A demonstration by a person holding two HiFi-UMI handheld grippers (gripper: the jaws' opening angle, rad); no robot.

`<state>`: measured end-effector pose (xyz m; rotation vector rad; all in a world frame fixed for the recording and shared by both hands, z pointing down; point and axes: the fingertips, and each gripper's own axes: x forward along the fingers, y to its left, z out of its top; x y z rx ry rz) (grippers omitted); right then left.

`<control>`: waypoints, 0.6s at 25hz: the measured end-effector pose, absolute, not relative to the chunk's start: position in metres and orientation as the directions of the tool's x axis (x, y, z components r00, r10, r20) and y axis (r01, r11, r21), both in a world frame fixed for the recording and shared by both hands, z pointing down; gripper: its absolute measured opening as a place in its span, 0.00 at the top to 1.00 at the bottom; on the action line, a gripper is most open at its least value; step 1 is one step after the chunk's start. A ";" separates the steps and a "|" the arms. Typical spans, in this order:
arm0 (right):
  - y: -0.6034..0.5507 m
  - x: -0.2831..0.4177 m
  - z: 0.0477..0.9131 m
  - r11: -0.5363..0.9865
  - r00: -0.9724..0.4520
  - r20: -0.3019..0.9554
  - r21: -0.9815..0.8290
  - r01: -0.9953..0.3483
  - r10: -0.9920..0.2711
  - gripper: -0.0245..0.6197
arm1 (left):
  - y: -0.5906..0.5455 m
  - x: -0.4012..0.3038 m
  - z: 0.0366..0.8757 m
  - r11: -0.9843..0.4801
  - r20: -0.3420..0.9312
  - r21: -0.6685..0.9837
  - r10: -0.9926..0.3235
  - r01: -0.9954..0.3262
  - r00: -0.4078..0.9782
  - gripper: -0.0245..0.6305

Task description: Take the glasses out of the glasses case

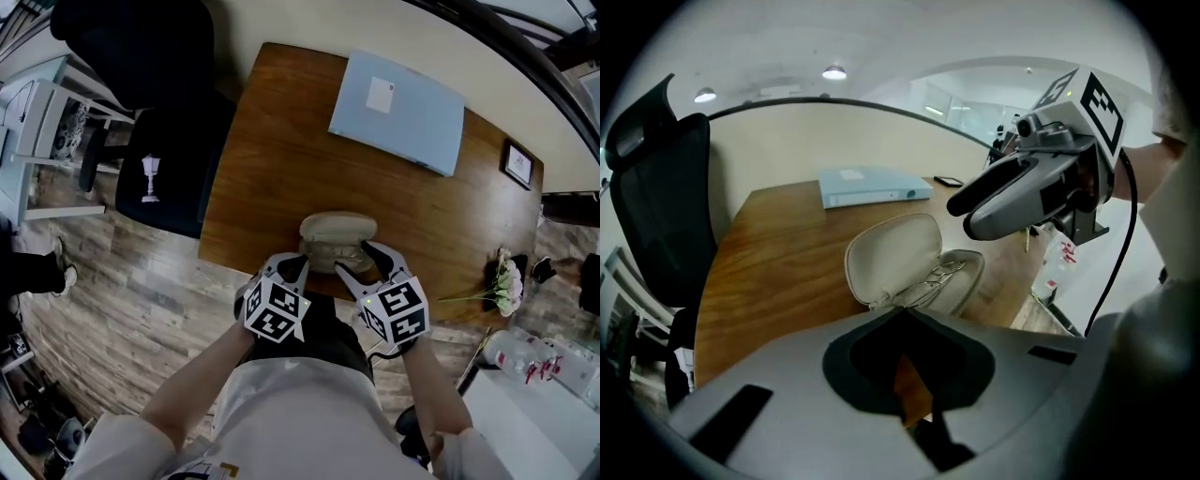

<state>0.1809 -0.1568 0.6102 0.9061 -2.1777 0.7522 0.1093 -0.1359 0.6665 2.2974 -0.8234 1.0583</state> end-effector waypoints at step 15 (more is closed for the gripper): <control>-0.123 0.162 0.668 0.885 -0.447 0.889 -0.125 -0.448 -0.100 0.62 | -0.114 0.105 0.690 -0.712 0.789 0.146 -0.335 -0.687 0.515 0.96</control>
